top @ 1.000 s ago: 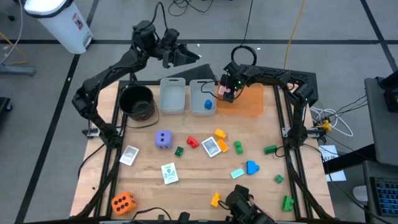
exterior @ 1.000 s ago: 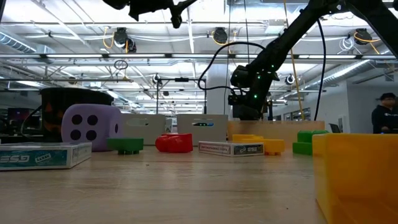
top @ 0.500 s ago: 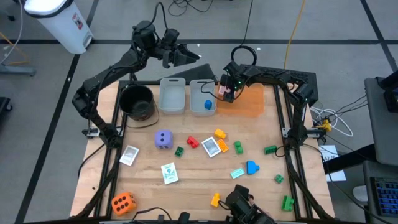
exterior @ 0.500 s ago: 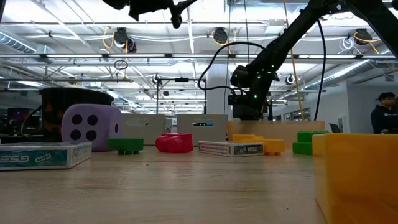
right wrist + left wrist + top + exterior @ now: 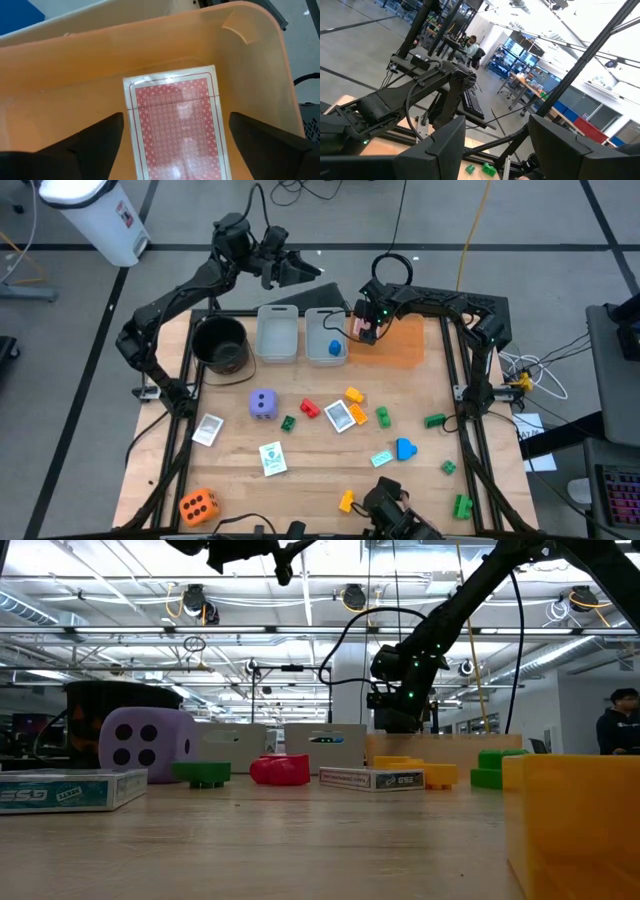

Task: Pick & Place Toys
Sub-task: Put the red playing card into the orange bin, then put the red gamepiece into the right gray bin

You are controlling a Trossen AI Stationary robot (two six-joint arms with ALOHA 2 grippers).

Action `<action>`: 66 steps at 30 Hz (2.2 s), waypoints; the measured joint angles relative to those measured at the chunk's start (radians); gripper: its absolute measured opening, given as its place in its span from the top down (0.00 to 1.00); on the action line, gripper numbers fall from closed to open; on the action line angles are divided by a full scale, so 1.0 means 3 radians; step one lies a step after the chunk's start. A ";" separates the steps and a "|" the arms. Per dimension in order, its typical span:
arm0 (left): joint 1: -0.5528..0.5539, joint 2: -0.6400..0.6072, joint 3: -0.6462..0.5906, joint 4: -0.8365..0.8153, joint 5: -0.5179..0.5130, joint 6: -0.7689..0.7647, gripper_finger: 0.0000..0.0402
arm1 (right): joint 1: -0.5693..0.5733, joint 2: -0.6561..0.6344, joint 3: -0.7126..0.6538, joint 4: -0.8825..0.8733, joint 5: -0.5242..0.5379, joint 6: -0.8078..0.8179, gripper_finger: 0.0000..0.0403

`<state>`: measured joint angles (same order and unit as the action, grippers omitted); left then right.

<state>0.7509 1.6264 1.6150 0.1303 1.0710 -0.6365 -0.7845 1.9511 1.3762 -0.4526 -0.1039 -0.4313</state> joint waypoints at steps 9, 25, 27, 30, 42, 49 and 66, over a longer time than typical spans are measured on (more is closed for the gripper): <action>0.0000 0.0000 0.0000 0.0000 0.0000 0.0000 0.44 | 0.0000 -0.0049 0.0000 -0.0037 0.0016 -0.0001 0.12; 0.0289 -0.0047 0.0000 0.0061 0.0164 -0.0019 0.44 | 0.0067 -0.0820 -0.0003 -0.0073 0.0075 0.0620 0.12; 0.0437 -0.0122 0.0000 0.0056 0.0158 -0.0041 0.44 | 0.0101 -0.0932 -0.0003 -0.0036 0.0077 0.0807 0.11; 0.0588 -0.0257 0.0004 0.0073 0.0070 0.0074 0.44 | 0.0142 -0.1093 -0.0003 0.0025 0.0076 0.1015 0.11; 0.0863 -0.1265 0.0003 -0.1430 -0.1296 0.1382 0.44 | 0.0364 -0.1480 0.0001 0.0490 -0.0101 0.2071 0.11; 0.0233 -0.1903 -0.0360 -0.2067 -0.2311 0.1910 0.44 | 0.0632 -0.1516 0.0001 0.0924 -0.0183 0.2499 0.11; -0.1447 -0.3130 -0.2705 -0.0963 -0.3684 0.1075 0.44 | 0.1501 -0.1514 0.0001 0.1273 0.0233 0.2796 0.11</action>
<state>0.3168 0.6875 0.8034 -0.1586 -0.0342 -0.3140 -0.3343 1.4967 1.3766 -0.0708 -0.0341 0.4076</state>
